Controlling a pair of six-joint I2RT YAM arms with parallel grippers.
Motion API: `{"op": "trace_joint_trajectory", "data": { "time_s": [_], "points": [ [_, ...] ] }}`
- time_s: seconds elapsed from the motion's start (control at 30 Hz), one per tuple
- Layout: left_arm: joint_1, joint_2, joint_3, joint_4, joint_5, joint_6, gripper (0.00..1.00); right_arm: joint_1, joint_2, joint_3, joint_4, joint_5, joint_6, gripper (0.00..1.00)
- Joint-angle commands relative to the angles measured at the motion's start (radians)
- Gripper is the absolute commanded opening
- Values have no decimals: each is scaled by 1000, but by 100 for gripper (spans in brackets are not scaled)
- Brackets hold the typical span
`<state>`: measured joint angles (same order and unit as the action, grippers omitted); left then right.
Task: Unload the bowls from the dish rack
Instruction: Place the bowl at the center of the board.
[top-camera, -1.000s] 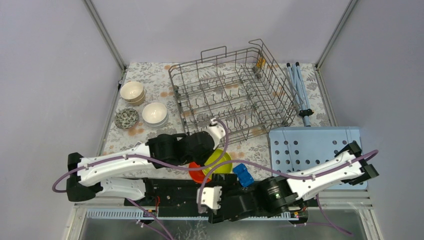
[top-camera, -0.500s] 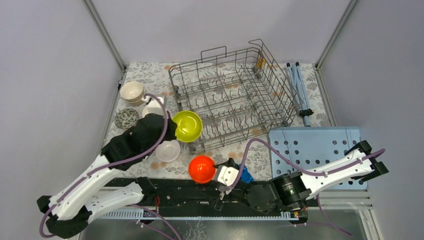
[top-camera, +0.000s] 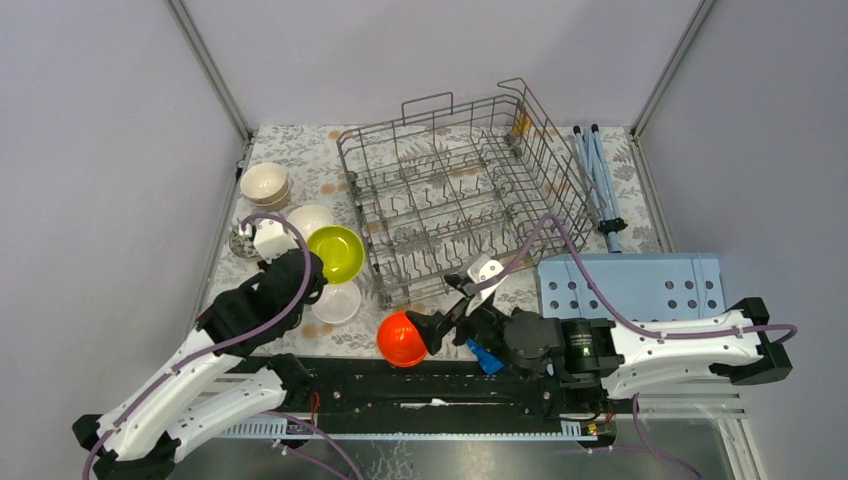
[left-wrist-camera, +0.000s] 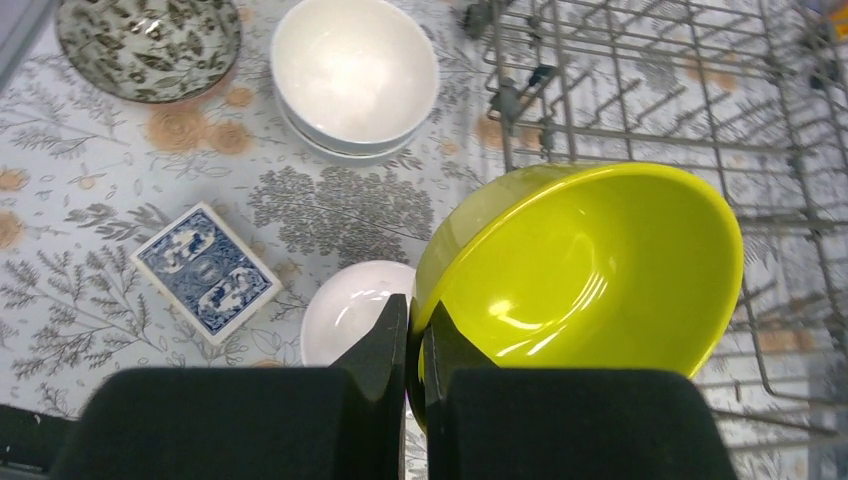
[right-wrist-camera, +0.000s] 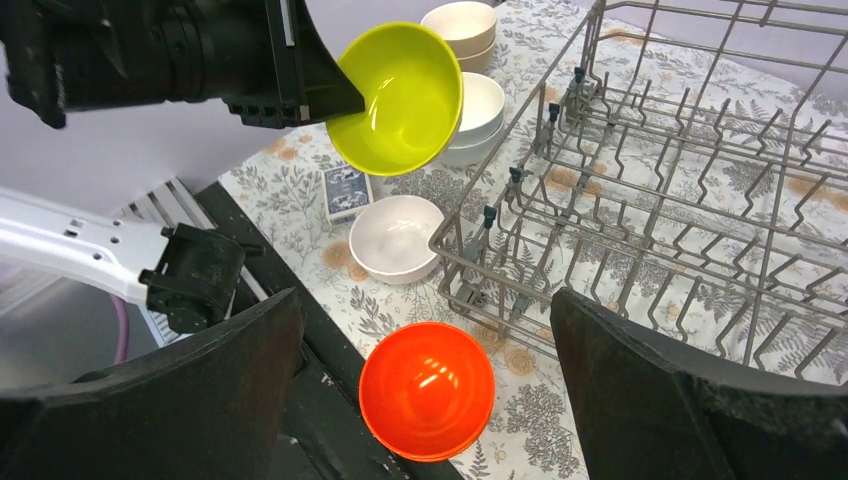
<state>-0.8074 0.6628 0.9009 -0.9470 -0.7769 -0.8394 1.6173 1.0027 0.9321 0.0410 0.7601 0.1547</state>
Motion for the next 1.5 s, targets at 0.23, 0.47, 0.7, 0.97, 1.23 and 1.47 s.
{"op": "trace_joint_trajectory", "data": {
  "time_s": [0.23, 0.47, 0.7, 0.97, 1.23, 1.47],
  "points": [
    [517, 81, -100, 286, 346, 10, 0, -3, -133, -152, 56, 100, 148, 100],
    [804, 47, -158, 243, 438, -89, 0, -4, -124, -217, 95, 103, 185, 100],
    [834, 7, -183, 111, 300, -300, 0, -3, -156, -294, 114, 95, 242, 100],
    [838, 29, -218, 38, 137, -492, 0, -2, -209, -319, 84, 89, 276, 100],
    [919, 89, -198, 74, 85, -524, 0, -2, -180, -315, 54, 71, 287, 100],
    [1178, 176, -226, 193, 253, -441, 0, -3, -190, -319, 37, 58, 307, 100]
  ]
}}
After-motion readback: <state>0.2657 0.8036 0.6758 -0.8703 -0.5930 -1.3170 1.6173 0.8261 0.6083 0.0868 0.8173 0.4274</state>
